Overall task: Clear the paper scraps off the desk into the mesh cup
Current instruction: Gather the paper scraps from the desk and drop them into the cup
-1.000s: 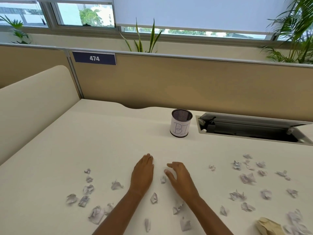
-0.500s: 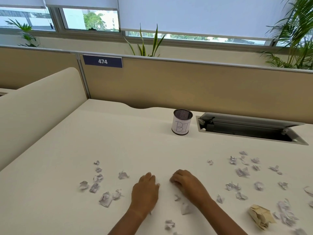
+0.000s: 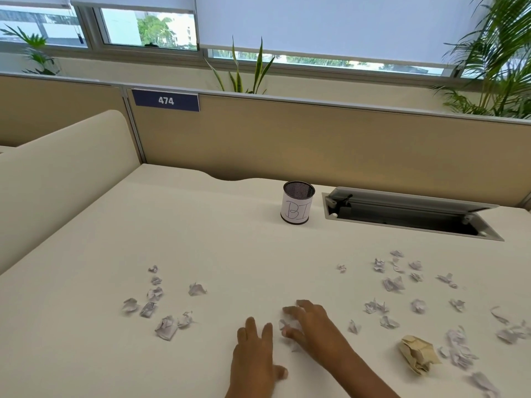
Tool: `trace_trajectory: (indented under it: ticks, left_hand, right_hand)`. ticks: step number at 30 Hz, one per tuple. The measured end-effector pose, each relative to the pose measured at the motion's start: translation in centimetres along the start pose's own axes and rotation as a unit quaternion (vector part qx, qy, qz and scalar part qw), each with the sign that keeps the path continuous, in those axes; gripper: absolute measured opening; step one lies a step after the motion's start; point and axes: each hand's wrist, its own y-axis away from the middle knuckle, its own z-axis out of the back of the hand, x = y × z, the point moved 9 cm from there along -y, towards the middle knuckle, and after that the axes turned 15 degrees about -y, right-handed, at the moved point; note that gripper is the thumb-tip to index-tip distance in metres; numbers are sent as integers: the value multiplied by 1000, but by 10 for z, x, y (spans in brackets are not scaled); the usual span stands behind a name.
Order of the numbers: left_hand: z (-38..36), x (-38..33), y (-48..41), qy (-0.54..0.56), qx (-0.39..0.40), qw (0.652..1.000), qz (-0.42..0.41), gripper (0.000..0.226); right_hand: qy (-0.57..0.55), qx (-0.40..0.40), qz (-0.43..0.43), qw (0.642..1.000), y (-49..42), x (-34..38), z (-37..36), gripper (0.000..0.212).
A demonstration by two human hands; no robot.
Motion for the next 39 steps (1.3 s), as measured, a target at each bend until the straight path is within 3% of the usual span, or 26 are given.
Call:
trace_trajectory:
  ticks: [6,11,17,22,26,32,39]
  left_hand:
    - [20,5,-8,92,-122,988,5,34]
    - [30,11,-19,218,-169,961,11,10]
    - [48,16,-45,198,-189,961,45,7]
    - [62,23,-67,185,-210,958,54,9]
    - [67,25,-82,188,-213,957,54,6]
    - [73,30,-106,241,-200,946,79,11]
    - [97,30,-130,321,-223,916,85,3]
  right_hand:
    - [56,-31,60,996,-5,16,-8,33]
    - [68,-55,100,991,-15,17,-2,23]
    - [31,-109,76,991,-37,-1,29,26]
    - [-137,-160,-3,978,-62,-26,76,20]
    - [-200,-222,5,954,-87,-21,126,16]
    - [-152,-323,106,928,-130,31,205,16]
    - [-98,-337,112,930,-181,52,230,18]
